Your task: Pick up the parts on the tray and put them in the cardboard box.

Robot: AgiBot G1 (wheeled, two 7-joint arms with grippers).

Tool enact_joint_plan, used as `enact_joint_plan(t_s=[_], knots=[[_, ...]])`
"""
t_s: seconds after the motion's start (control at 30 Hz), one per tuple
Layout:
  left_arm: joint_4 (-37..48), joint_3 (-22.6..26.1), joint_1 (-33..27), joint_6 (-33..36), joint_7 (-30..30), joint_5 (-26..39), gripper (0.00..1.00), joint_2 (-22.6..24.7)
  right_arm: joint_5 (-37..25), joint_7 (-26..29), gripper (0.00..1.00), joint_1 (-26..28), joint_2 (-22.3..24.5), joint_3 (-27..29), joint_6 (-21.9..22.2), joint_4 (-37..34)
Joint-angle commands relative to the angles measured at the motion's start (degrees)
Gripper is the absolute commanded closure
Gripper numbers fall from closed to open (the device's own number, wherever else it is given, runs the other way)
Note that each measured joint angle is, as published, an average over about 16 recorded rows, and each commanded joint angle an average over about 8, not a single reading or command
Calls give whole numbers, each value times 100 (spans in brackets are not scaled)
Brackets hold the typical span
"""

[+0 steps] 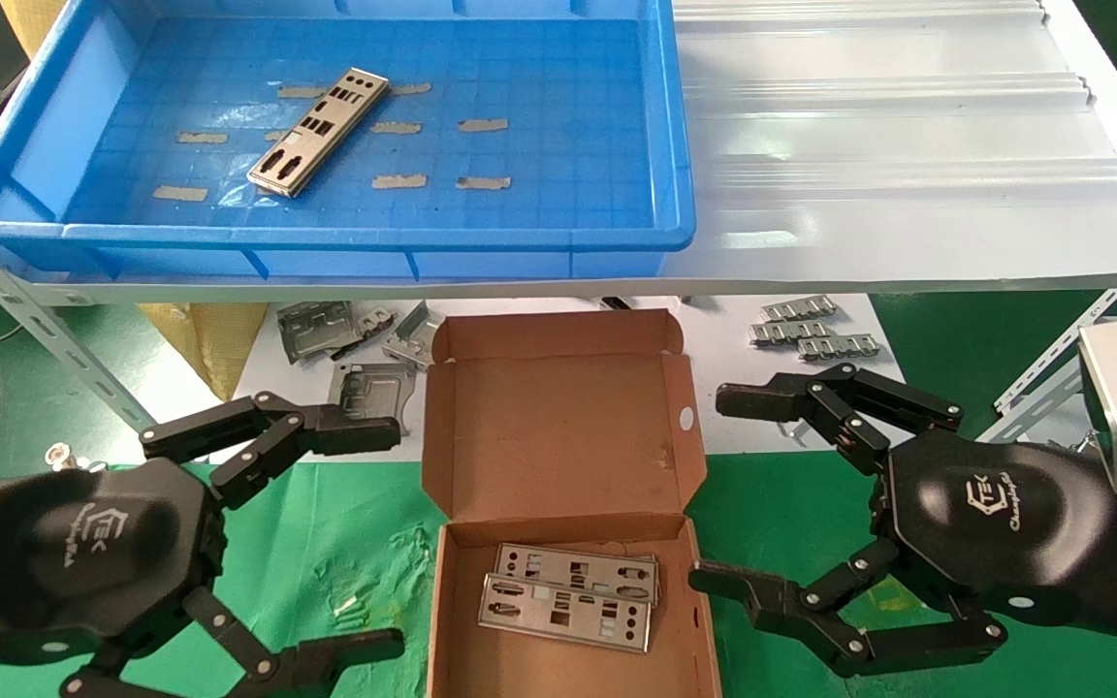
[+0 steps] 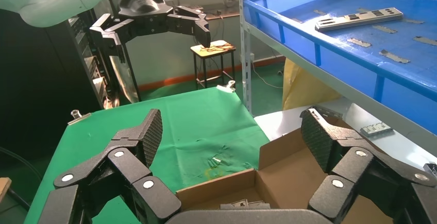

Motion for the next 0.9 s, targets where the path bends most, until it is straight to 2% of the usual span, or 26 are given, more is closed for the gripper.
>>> enact_joint_plan(t_s=[0.03,0.83,0.9], knots=[[0,0,0,0,0,0,0,0,0,0,0,0,0,0,0,0],[0,0,0,0,0,0,0,0,0,0,0,0,0,0,0,0],[0,0,0,0,0,0,0,0,0,0,25,0,0,0,0,0]])
